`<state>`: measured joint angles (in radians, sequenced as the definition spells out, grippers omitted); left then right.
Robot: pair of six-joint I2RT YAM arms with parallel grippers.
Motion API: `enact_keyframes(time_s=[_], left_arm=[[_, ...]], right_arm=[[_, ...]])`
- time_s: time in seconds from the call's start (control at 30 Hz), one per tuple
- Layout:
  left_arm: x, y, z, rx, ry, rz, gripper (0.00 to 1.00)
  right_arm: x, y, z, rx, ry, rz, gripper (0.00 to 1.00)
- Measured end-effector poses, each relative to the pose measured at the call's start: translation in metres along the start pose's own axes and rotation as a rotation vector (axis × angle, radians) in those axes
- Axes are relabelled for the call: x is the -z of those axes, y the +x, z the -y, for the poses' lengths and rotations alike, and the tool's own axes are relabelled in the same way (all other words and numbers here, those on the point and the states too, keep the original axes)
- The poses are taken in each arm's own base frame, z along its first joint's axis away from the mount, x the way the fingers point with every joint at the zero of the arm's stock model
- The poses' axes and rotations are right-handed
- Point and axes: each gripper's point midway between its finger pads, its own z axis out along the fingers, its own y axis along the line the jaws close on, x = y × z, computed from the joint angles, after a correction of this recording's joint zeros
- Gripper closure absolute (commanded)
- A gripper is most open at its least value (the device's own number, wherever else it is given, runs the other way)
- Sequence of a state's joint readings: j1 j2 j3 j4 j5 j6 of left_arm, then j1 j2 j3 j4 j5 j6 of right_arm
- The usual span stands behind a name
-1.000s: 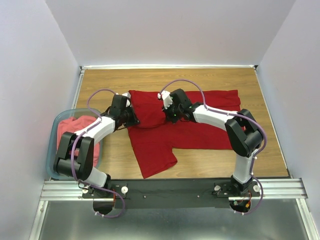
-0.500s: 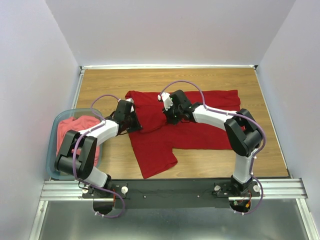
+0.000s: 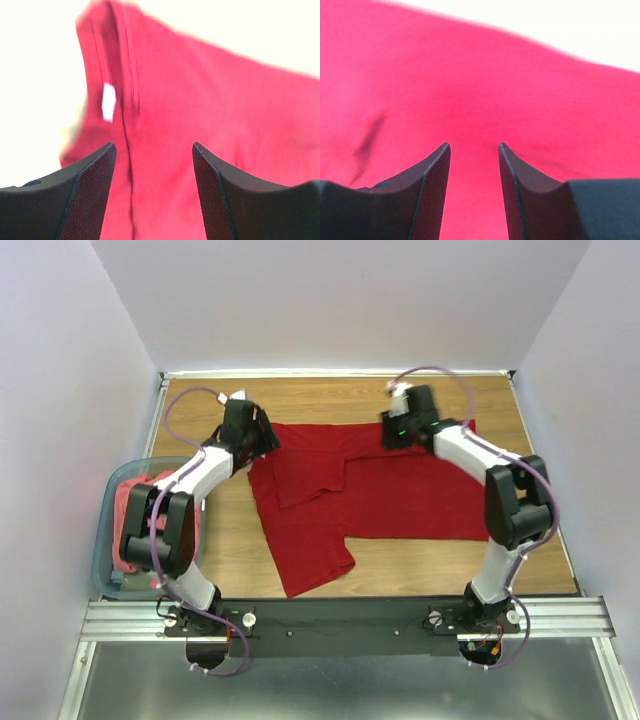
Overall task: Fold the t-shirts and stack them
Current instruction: Fold the tshirt
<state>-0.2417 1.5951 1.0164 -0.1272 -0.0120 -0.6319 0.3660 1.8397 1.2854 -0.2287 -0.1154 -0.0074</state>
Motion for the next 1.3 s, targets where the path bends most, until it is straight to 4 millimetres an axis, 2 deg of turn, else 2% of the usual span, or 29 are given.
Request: enact_keyframes(time_s=[0.03,0.07,0.1,0.2,0.27,0.37,0.47,0.6,0.73,0.8,0.93,0.97,1.1,1.13,1.17,1.23,1.3], left_arm=[[-0.010,-0.018,0.000,-0.006,-0.014,0.027,0.34],[-0.015,-0.028,0.000,-0.010,-0.021,0.044,0.35],[-0.026,-0.039,0.001,-0.020,-0.035,0.059,0.37],[-0.055,-0.061,-0.002,-0.044,-0.072,0.081,0.47],[-0.072,-0.063,-0.006,-0.062,-0.099,0.065,0.51],[-0.096,-0.054,-0.014,-0.074,-0.127,0.026,0.60],[-0.111,-0.041,-0.024,-0.086,-0.160,-0.017,0.69],[-0.122,-0.033,-0.035,-0.089,-0.193,-0.045,0.82],[-0.123,-0.041,-0.047,-0.073,-0.214,-0.042,0.94],[-0.125,-0.046,-0.053,-0.062,-0.222,-0.036,0.99],[-0.131,-0.058,-0.060,-0.047,-0.231,-0.024,0.99],[-0.132,-0.059,-0.061,-0.046,-0.231,-0.023,0.97],[-0.133,-0.064,-0.065,-0.053,-0.240,-0.026,0.73],[-0.132,-0.064,-0.067,-0.054,-0.242,-0.026,0.56],[-0.132,-0.065,-0.068,-0.052,-0.243,-0.026,0.49],[-0.131,-0.070,-0.066,-0.053,-0.235,-0.012,0.39],[-0.129,-0.073,-0.064,-0.056,-0.230,-0.003,0.37]], right_arm=[[0.004,-0.008,0.027,-0.062,0.046,0.024,0.55],[0.008,-0.013,0.050,-0.110,0.088,0.041,0.57],[0.015,-0.016,0.081,-0.178,0.142,0.062,0.59],[0.031,-0.011,0.150,-0.381,0.251,0.102,0.62],[0.038,-0.003,0.186,-0.500,0.301,0.123,0.63],[0.043,0.015,0.226,-0.635,0.357,0.137,0.64],[0.039,0.027,0.242,-0.713,0.366,0.141,0.64],[0.029,0.040,0.257,-0.799,0.359,0.149,0.66],[0.013,0.062,0.275,-0.899,0.349,0.144,0.68],[0.012,0.061,0.283,-0.944,0.326,0.174,0.68],[0.014,0.062,0.295,-0.998,0.327,0.206,0.68],[0.015,0.062,0.297,-1.001,0.329,0.213,0.68],[0.015,0.063,0.299,-1.005,0.299,0.250,0.67],[0.016,0.061,0.299,-1.004,0.285,0.260,0.67],[0.015,0.059,0.297,-1.004,0.262,0.271,0.66],[0.016,0.051,0.295,-0.992,0.221,0.311,0.66],[0.016,0.041,0.290,-0.985,0.170,0.347,0.66]])
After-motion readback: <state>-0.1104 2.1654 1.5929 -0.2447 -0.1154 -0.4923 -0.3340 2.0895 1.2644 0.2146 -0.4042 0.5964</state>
